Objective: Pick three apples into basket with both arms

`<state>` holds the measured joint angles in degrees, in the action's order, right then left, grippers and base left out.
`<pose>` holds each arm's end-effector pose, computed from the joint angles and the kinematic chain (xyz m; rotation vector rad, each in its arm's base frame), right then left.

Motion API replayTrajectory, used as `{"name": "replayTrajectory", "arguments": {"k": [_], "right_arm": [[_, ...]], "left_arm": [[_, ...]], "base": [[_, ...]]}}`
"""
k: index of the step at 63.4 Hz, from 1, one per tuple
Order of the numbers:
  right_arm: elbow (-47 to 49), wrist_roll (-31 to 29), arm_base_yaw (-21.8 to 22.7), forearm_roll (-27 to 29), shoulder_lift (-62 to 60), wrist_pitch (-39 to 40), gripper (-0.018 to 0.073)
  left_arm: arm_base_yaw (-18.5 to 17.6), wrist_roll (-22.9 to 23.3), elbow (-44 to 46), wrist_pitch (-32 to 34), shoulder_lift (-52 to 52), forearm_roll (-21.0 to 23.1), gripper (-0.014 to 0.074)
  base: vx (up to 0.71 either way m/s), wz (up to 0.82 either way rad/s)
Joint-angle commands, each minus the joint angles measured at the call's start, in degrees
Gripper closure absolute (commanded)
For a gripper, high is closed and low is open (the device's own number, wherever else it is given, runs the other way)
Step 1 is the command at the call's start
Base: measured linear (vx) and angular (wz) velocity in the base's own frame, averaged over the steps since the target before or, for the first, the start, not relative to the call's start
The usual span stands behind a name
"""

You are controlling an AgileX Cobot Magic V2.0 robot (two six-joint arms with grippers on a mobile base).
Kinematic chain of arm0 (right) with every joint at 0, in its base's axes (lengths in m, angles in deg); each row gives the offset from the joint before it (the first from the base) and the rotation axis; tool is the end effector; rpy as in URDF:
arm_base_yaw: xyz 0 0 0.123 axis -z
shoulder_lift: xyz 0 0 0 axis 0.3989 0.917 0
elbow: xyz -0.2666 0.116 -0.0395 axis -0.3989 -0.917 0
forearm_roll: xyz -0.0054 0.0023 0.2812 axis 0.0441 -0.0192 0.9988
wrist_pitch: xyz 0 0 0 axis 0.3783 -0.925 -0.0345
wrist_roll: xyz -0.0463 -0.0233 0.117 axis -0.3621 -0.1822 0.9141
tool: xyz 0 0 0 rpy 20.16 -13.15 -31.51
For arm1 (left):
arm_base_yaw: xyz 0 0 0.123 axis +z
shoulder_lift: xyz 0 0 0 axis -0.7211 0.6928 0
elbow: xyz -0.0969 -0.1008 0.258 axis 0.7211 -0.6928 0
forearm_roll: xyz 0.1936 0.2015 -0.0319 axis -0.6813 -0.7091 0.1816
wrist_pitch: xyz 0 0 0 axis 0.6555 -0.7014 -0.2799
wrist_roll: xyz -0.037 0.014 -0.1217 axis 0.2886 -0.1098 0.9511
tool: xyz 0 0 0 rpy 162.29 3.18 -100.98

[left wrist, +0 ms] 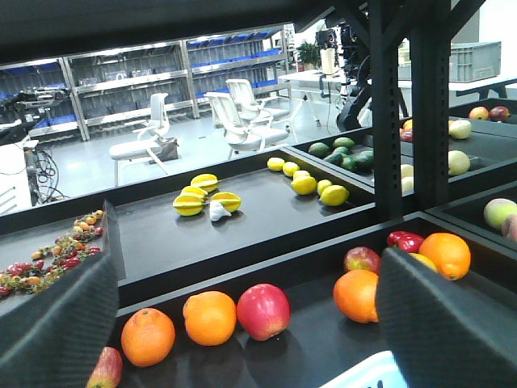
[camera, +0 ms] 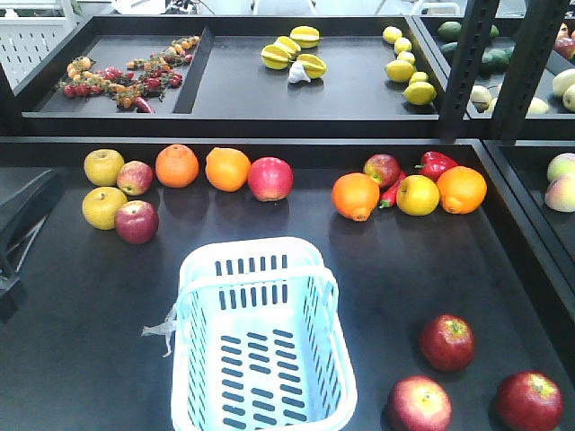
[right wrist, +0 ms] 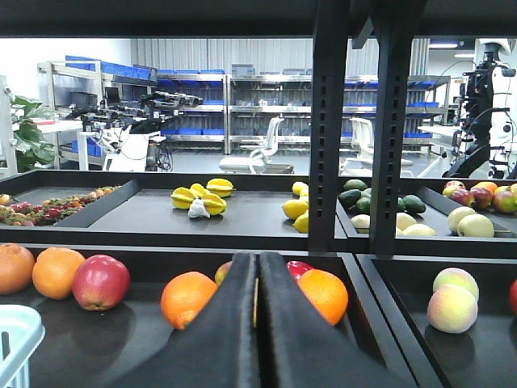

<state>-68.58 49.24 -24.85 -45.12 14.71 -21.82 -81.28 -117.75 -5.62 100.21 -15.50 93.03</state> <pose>0.1141 0.0025 0.2148 -0.0296 1.4327 0.0031 0.1814 -0.0927 0.3563 0.3691 1.4862 -0.2295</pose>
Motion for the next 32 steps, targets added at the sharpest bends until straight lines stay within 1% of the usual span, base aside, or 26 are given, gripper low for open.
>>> {"name": "replayTrajectory", "arguments": {"k": [1, 3, 6, 9, 10, 14, 15, 17, 18, 19, 20, 24, 27, 29, 30, 32], "right_arm": [[-0.7, -0.3, -0.1, -0.2, -0.6, 3.9, 0.0568], [-0.7, -0.3, -0.1, -0.2, -0.6, 3.9, 0.0568], [-0.7, -0.3, -0.1, -0.2, -0.6, 3.9, 0.0568], [-0.7, -0.3, -0.1, -0.2, -0.6, 3.9, 0.0568], [-0.7, -0.3, -0.1, -0.2, -0.6, 3.9, 0.0568], [-0.7, -0.3, -0.1, -0.2, -0.6, 3.9, 0.0568], [-0.7, -0.3, -0.1, -0.2, -0.6, 3.9, 0.0568], [-0.7, -0.3, -0.1, -0.2, -0.6, 3.9, 0.0568], [-0.7, -0.3, -0.1, -0.2, -0.6, 3.9, 0.0568], [-0.7, -0.3, -0.1, -0.2, -0.6, 3.9, 0.0568], [-0.7, -0.3, -0.1, -0.2, -0.6, 3.9, 0.0568], [-0.7, -0.3, -0.1, -0.2, -0.6, 3.9, 0.0568], [-0.7, -0.3, -0.1, -0.2, -0.6, 3.9, 0.0568], [-0.7, -0.3, -0.1, -0.2, -0.6, 3.9, 0.0568], [-0.7, -0.3, -0.1, -0.2, -0.6, 3.9, 0.0568], [-0.7, -0.3, -0.1, -0.2, -0.6, 3.9, 0.0568]], "left_arm": [[-0.2, 1.5, 1.2, 0.0, -0.1, -2.1, -0.0010], [-0.2, 3.1, 1.2, -0.4, -0.1, -3.7, -0.0010], [-0.2, 7.3, 1.2, -1.2, -0.1, -7.9, -0.0010], [-0.2, 13.1, 1.2, -2.0, -0.1, -14.2, -0.0010], [-0.2, 15.9, 1.2, -2.1, -0.1, -16.1, -0.0010], [-0.2, 23.4, 1.2, -2.9, -0.1, -24.2, -0.0010], [-0.2, 26.1, 1.2, -3.3, -0.1, -27.2, -0.0010], [-0.2, 29.6, 1.2, -4.0, -0.1, -31.1, -0.0010], [-0.2, 31.2, 1.2, -4.4, -0.1, -33.7, -0.0010], [-0.1, 33.6, 1.2, -4.8, -0.1, -35.3, -0.0010], [0.1, 35.1, 1.2, -5.4, -0.1, -37.5, -0.0010], [1.3, 42.4, 1.4, -7.6, -0.1, -43.1, -0.0010], [2.6, 46.5, 1.4, -8.8, -0.1, -46.7, -0.0010], [3.3, 49.4, 1.4, -10.0, -0.1, -50.1, -0.0010], [3.8, 51.7, 1.4, -10.5, -0.1, -52.2, -0.0010], [4.5, 55.9, 1.4, -11.5, -0.3, -55.1, -0.0009]], "base": [[0.00, 0.00], [0.00, 0.00], [0.00, 0.00], [0.00, 0.00], [0.00, 0.00], [0.00, 0.00], [0.00, 0.00], [0.00, 0.00], [0.00, 0.00], [0.00, 0.00], [0.00, 0.00], [0.00, 0.00], [0.00, 0.00], [0.00, 0.00], [0.00, 0.00], [0.00, 0.00]]}}
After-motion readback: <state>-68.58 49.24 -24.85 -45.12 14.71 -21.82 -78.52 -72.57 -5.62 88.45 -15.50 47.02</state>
